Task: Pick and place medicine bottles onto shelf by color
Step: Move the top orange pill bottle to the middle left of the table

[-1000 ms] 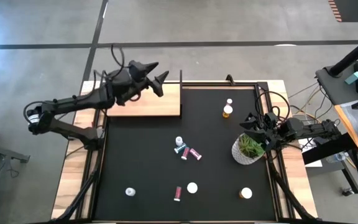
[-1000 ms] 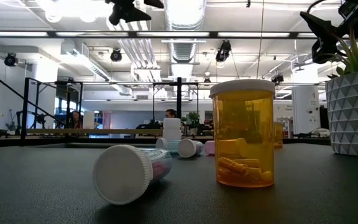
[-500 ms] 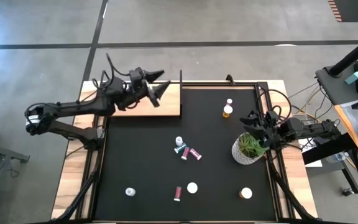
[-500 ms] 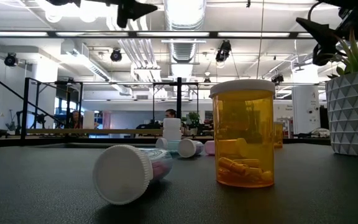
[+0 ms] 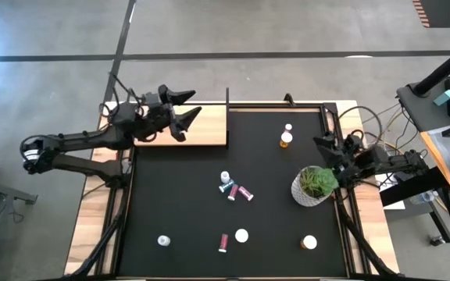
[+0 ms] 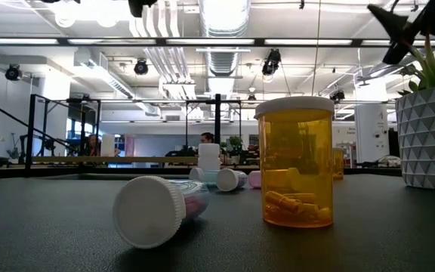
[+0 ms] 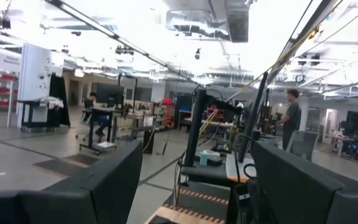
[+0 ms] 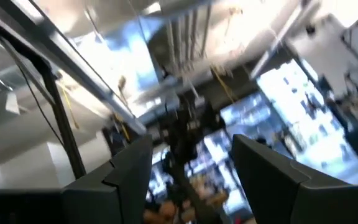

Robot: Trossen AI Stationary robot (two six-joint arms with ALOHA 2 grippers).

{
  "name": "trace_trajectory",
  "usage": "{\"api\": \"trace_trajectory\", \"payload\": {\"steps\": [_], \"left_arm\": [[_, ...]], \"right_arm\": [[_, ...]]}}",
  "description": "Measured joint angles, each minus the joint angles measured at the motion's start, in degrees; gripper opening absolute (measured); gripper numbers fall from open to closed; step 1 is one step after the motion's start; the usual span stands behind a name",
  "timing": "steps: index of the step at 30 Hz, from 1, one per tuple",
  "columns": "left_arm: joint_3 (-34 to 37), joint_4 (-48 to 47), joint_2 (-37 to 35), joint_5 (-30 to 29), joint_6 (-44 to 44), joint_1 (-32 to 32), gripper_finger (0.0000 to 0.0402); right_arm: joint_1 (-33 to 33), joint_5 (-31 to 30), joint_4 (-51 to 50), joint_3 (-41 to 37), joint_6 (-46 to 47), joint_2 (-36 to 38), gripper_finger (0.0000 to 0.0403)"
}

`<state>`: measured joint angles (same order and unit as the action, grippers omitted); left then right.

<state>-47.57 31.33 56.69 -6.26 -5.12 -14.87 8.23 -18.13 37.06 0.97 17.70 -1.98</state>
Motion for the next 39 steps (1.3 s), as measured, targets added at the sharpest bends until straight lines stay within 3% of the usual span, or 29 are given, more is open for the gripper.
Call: {"api": "trace_trajectory", "payload": {"steps": [9, 16, 20, 27, 32, 39], "left_arm": [[0.24, -0.15, -4.67, 0.02, 0.53, 0.04, 0.029], [0.26, -0.35, -5.14, -0.01, 4.32, 0.01, 0.029], [0.34, -0.47, -4.99, -0.07, 4.58, -0.02, 0.029], [0.34, -0.67, -5.58, -0.2, 11.53, -0.02, 0.029], [0.34, -0.65, -6.42, -1.8, 12.19, -0.04, 0.029], [0.62, -0.92, -8.16, -4.91, 12.23, -0.04, 0.029]], "right_arm": [[0.0, -12.91, 0.52, 0.82, -1.85, -0.87, 0.0212], [0.0, -16.26, -5.59, 9.03, -8.68, -4.83, 0.0212], [-0.02, -23.12, -20.35, 17.34, -5.16, -8.49, 0.0212], [-0.02, -33.83, -53.34, 33.36, 17.31, -18.74, 0.0212], [-0.02, -33.35, -72.53, 43.03, 32.43, -27.43, 0.0212], [-0.35, -32.37, -85.79, 51.85, 40.78, -36.72, 0.0212]]}}
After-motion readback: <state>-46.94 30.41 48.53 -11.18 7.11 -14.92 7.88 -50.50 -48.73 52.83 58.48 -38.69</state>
